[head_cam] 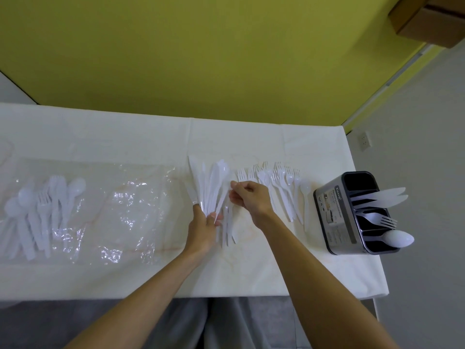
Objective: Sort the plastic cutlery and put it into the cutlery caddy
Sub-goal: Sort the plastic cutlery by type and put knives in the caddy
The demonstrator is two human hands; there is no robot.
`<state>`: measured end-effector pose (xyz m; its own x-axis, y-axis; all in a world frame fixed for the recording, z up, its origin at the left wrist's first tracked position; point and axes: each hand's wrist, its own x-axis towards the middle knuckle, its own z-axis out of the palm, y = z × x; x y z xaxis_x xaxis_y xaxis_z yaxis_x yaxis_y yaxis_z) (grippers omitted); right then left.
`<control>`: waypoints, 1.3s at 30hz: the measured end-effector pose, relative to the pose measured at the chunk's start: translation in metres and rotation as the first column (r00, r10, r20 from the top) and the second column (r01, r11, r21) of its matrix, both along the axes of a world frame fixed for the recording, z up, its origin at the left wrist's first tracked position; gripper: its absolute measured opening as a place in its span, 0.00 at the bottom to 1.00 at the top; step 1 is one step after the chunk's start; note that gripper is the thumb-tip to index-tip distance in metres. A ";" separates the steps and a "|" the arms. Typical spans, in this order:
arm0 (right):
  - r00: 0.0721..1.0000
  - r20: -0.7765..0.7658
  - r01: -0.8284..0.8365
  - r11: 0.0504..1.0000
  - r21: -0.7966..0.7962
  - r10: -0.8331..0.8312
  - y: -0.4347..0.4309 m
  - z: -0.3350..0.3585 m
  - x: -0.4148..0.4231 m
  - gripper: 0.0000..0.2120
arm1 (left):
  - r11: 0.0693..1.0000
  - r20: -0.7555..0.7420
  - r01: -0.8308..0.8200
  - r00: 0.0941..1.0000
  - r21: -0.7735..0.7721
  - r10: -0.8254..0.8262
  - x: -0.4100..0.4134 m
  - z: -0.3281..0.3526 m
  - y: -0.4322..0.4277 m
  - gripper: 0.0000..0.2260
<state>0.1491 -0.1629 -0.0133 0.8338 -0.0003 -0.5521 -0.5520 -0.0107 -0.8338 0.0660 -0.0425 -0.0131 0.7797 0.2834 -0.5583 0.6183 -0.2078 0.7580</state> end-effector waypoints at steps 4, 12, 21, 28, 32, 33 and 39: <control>0.986 -0.009 -0.155 0.881 -0.447 0.169 0.004 -0.013 -0.005 0.16 | 0.998 0.018 -0.068 0.998 0.013 0.068 -0.002 0.004 0.008 0.06; 0.971 -0.117 -0.238 0.827 -0.509 0.207 0.005 -0.018 -0.008 0.19 | 0.998 0.025 -0.065 0.998 0.026 0.065 -0.004 0.002 0.016 0.06; 0.995 -0.091 0.009 0.979 -0.203 -0.028 -0.039 0.004 -0.009 0.12 | 0.999 0.059 0.028 0.998 -0.026 -0.027 0.003 0.010 0.005 0.11; 0.892 0.392 0.346 0.897 -0.274 -0.224 -0.116 0.077 -0.003 0.11 | 0.972 0.136 0.205 0.973 -0.114 -0.189 0.025 0.030 -0.047 0.11; 0.706 0.637 0.638 0.667 -0.385 -0.309 -0.180 0.116 0.000 0.21 | 0.919 0.215 0.368 0.918 -0.142 -0.334 0.040 0.050 -0.091 0.11; 0.665 0.682 0.689 0.602 -0.404 -0.305 -0.195 0.120 0.001 0.22 | 0.906 0.231 0.398 0.903 -0.141 -0.361 0.043 0.055 -0.101 0.10; 0.697 0.680 0.685 0.491 -0.538 -0.227 -0.229 0.108 -0.002 0.19 | 0.860 0.279 0.489 0.854 -0.145 -0.439 0.058 0.075 -0.142 0.09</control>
<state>0.1476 -0.3917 0.0949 0.6977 -0.6540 0.2925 -0.2153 -0.5808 -0.7850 0.1240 -0.1847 0.0616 0.9031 -0.2433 -0.3538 0.2930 -0.2531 0.9220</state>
